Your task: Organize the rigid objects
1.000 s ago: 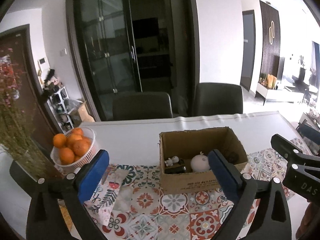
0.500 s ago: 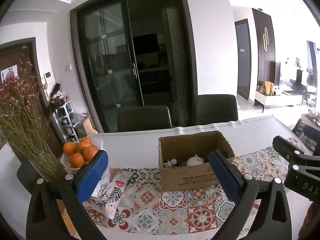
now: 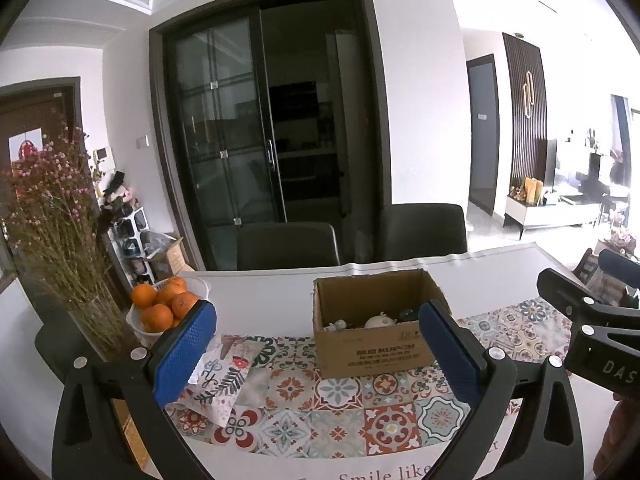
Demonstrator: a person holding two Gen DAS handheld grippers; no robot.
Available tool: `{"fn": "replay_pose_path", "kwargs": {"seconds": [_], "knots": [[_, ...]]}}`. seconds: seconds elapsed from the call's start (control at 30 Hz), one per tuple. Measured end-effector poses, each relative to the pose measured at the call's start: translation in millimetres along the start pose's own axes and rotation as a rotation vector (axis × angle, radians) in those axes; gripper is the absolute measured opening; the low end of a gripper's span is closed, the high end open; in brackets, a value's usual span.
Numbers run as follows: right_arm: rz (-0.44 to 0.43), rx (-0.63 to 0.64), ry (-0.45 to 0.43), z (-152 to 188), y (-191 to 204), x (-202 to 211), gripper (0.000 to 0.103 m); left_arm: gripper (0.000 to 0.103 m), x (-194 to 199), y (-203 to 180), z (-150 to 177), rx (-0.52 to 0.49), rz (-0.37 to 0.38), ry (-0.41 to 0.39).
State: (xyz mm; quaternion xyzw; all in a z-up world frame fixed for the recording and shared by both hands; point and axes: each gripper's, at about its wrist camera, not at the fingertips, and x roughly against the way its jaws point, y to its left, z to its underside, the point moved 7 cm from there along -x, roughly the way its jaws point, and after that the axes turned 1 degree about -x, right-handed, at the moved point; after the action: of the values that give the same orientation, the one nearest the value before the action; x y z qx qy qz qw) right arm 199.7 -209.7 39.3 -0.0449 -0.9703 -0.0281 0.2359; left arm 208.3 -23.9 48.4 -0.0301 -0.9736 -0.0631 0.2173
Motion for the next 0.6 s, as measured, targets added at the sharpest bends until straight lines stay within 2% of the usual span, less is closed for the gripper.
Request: {"fn": "replay_pose_path", "kwargs": {"seconds": [0.6], "knots": [[-0.002,-0.004,-0.024,-1.9,-3.0,17.3,0.098,0.103,22.1,-3.2,-5.8,-0.008,-0.007,-0.054]]}}
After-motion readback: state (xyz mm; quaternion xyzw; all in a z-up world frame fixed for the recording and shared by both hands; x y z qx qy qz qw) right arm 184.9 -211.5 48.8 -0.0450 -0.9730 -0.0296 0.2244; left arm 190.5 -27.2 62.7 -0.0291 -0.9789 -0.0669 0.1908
